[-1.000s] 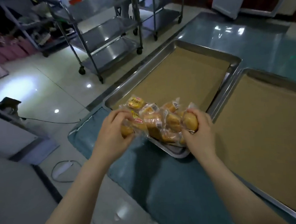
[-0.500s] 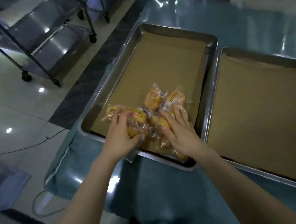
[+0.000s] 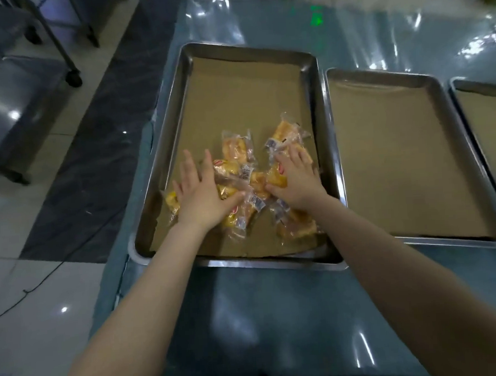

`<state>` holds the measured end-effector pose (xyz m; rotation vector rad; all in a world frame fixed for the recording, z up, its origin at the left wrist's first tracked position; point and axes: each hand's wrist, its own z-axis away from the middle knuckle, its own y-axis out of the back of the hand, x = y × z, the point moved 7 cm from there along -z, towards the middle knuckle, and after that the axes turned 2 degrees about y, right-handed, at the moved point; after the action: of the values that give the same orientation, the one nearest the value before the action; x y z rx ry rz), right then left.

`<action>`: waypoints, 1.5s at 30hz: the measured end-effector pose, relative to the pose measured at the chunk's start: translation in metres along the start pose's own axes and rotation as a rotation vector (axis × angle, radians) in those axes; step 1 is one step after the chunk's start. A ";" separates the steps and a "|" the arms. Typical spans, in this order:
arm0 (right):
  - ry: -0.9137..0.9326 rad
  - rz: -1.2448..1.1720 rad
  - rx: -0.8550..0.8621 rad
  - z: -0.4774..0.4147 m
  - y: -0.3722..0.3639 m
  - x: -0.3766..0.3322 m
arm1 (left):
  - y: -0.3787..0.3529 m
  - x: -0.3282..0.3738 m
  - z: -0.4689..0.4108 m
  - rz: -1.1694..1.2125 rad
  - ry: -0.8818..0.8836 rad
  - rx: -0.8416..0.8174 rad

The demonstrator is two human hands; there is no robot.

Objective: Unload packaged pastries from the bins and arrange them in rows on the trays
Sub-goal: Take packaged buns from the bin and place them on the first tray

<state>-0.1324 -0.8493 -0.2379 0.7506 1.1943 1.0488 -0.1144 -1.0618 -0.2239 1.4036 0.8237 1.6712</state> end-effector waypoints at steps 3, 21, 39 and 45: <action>0.031 0.060 -0.104 0.017 -0.003 0.004 | 0.002 0.014 0.019 -0.019 -0.103 0.020; 0.413 -0.051 0.152 0.169 0.156 0.114 | -0.034 0.246 0.139 -0.258 -0.521 0.131; 0.529 0.144 0.466 0.225 0.370 0.282 | 0.001 0.523 0.165 -0.373 -0.708 0.526; 0.524 0.207 0.502 0.247 0.438 0.383 | -0.027 0.632 0.162 -0.293 -0.729 0.595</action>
<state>0.0128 -0.3198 0.0753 1.0379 1.9049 1.1691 -0.0004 -0.4956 0.0799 1.9891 1.0503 0.6046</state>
